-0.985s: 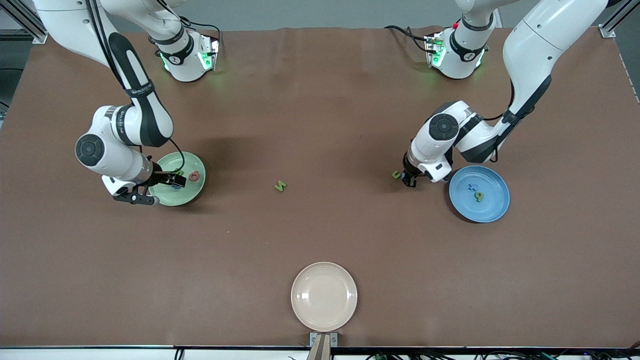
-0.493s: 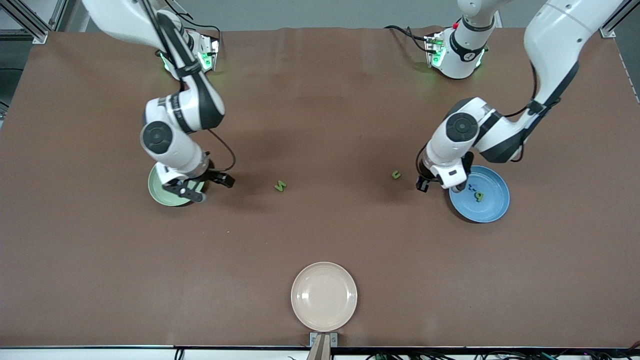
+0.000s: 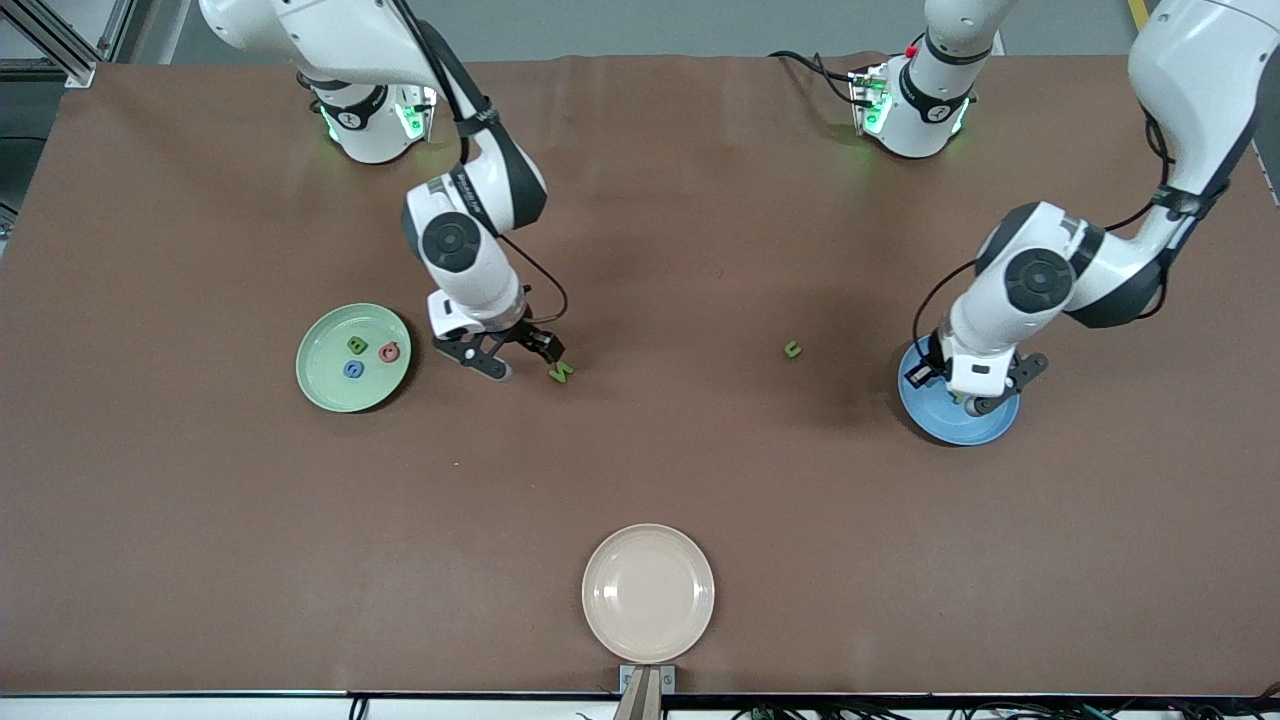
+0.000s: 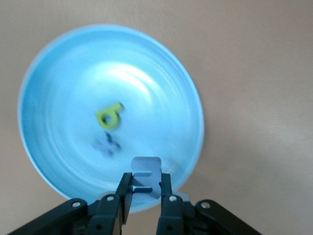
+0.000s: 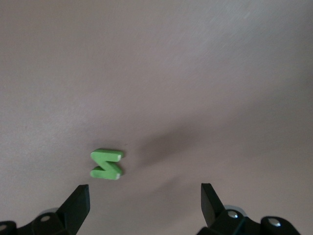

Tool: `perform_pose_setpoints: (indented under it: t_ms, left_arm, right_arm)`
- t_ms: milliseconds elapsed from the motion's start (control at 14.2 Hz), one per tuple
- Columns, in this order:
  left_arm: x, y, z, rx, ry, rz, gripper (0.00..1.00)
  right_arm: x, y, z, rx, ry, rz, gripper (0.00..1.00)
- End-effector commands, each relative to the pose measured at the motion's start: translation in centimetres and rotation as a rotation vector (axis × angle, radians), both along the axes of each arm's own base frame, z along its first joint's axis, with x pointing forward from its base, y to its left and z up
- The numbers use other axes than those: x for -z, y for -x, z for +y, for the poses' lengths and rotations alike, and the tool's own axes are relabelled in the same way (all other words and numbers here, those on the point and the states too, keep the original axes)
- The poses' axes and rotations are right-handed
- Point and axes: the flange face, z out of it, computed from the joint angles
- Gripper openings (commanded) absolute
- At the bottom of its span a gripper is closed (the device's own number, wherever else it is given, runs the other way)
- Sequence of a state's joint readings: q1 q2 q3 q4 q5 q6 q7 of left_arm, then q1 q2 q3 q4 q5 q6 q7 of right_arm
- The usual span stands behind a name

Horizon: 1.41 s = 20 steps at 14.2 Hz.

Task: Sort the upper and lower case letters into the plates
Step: 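Open the left gripper over the blue plate while the right gripper grasps M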

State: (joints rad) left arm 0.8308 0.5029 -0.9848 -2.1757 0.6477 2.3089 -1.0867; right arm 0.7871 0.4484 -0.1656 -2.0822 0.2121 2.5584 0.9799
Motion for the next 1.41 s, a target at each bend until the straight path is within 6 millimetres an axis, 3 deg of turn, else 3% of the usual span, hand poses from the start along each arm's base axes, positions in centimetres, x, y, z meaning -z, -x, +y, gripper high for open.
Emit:
perform_pose_setpoints:
  t_ms: [0, 211, 493, 563, 704, 774, 845, 915, 1056, 1126, 1337]
  left_arm:
    - [0.2, -0.2, 3.9, 0.186, -0.002, 0.021, 0.07]
    - [2.1, -0.3, 7.7, 0.267, 0.007, 0.060, 0.07]
    - [4.7, -0.2, 9.1, 0.314, -0.011, 0.075, 0.08]
    - [4.7, -0.4, 9.2, 0.312, -0.008, 0.073, 0.08]
    - [4.9, -0.4, 9.0, 0.314, -0.001, 0.074, 0.12]
    - [5.0, -0.4, 9.0, 0.316, 0.000, 0.074, 0.19]
    - [4.8, -0.6, 9.0, 0.314, -0.003, 0.070, 0.35]
    - [4.3, -0.8, 9.3, 0.311, -0.012, 0.062, 0.62]
    - [2.8, -1.2, 9.0, 0.316, -0.035, 0.040, 0.86]
    - [2.0, -1.4, 8.0, 0.332, -0.038, 0.026, 1.00]
    - [-0.8, -1.3, 4.3, 0.375, -0.060, 0.023, 1.00]
  right_arm:
    - [2.5, -1.2, 2.9, 0.070, 0.005, -0.014, 1.00]
    - [3.7, -1.9, 4.0, 0.074, 0.011, -0.019, 0.91]
    - [4.5, -1.3, 4.9, 0.070, 0.018, -0.014, 0.68]
    - [4.6, -1.2, 5.1, 0.061, 0.022, -0.013, 0.57]
    - [4.5, -1.2, 4.9, 0.050, 0.028, -0.011, 0.25]
    - [4.4, -1.3, 5.0, 0.048, 0.027, -0.013, 0.13]
    - [4.4, -1.4, 4.8, 0.051, 0.027, -0.011, 0.03]
    - [4.3, -1.8, 4.3, 0.053, 0.032, -0.007, 0.01]
    - [3.4, -2.3, 3.2, 0.024, 0.054, 0.026, 0.00]
    - [1.7, -3.1, 2.1, 0.006, 0.060, 0.035, 0.00]
    - [-1.9, -4.6, -1.4, -0.042, 0.090, 0.089, 0.00]
